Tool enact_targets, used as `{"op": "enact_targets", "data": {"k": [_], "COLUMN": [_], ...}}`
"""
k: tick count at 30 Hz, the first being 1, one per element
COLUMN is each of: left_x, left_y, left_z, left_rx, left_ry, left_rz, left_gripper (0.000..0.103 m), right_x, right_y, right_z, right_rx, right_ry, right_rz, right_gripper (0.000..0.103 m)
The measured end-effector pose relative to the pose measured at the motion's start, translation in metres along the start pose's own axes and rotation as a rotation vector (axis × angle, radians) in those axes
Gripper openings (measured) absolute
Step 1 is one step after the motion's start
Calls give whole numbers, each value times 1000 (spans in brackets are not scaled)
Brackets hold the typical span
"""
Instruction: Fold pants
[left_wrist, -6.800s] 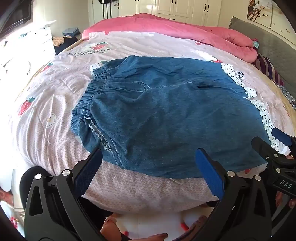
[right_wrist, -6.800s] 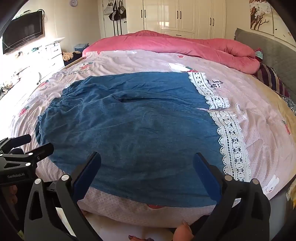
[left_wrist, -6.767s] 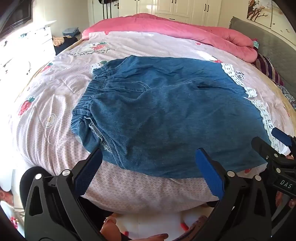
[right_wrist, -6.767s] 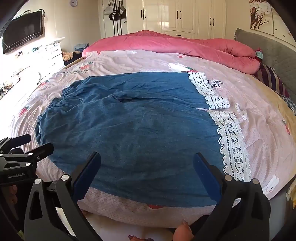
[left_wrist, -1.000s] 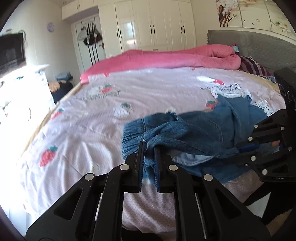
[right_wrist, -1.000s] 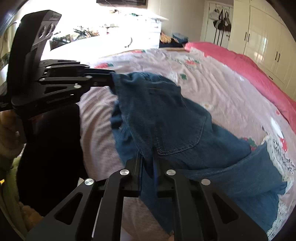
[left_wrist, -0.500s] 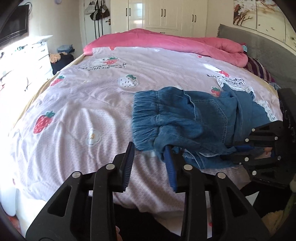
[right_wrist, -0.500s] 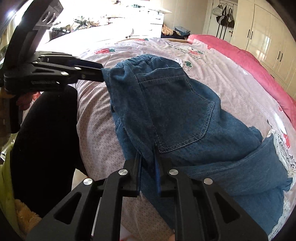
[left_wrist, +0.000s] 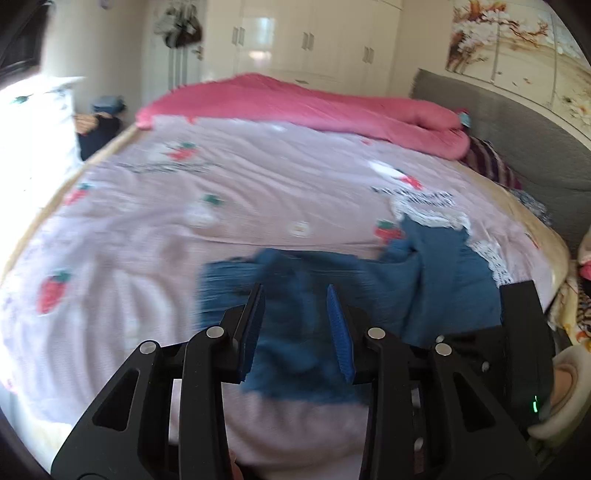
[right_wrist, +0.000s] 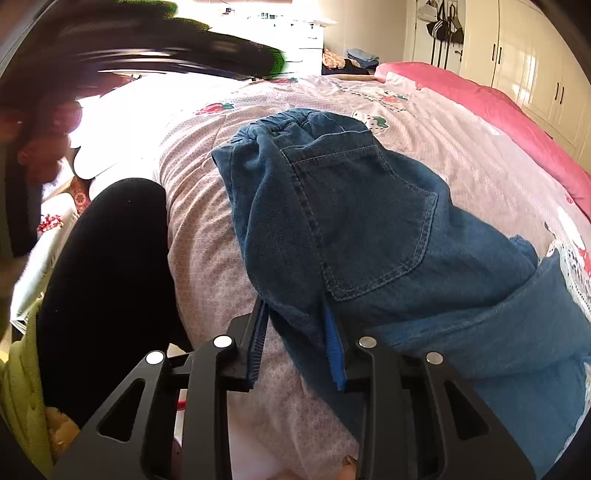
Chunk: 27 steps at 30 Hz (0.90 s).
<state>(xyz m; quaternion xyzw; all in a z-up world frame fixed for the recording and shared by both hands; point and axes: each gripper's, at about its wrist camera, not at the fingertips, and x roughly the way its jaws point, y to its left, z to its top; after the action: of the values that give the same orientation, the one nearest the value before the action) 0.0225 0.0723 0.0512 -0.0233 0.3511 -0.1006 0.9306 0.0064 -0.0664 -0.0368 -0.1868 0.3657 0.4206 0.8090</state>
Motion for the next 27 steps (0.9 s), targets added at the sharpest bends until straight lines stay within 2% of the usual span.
{"op": "enact_targets", "data": {"k": [3, 6, 9, 12, 15, 18, 20, 21, 23, 26, 27], "left_x": [28, 52, 69, 71, 70, 66, 57, 50, 31, 10, 4], "left_y": [-14, -11, -4, -1, 2, 2, 1, -1, -8, -21, -28], "left_z": [-10, -33, -52, -59, -60, -61, -56, -52, -45, -36, -33], "left_rx": [29, 13, 12, 14, 3, 4, -14, -22, -10, 10, 23], "left_ry": [61, 137, 164, 145, 138, 122, 112, 100, 69, 39, 25], "left_rz": [18, 36, 57, 44, 28, 23, 17, 6, 4, 7, 10], "left_gripper": [27, 28, 28, 28, 28, 28, 28, 29, 39, 44, 50], "right_x": [-10, -21, -33, -51, -68, -71, -72, -72, -75, -83, -83], "right_y": [-6, -14, -22, -34, -55, -76, -93, -99, -115, -134, -138], "right_z": [-3, -8, -10, -8, -9, -11, -20, -24, -36, -53, -59], "right_rx": [39, 88, 121, 164, 225, 281, 307, 324, 378, 442, 461], "right_ry": [-11, -18, -38, -86, -136, -135, -115, -107, -99, -91, -85], "right_rz": [29, 52, 40, 17, -44, -96, -170, -187, -212, -255, -266], "right_gripper": [30, 32, 33, 37, 41, 48, 49, 51, 56, 63, 64]}}
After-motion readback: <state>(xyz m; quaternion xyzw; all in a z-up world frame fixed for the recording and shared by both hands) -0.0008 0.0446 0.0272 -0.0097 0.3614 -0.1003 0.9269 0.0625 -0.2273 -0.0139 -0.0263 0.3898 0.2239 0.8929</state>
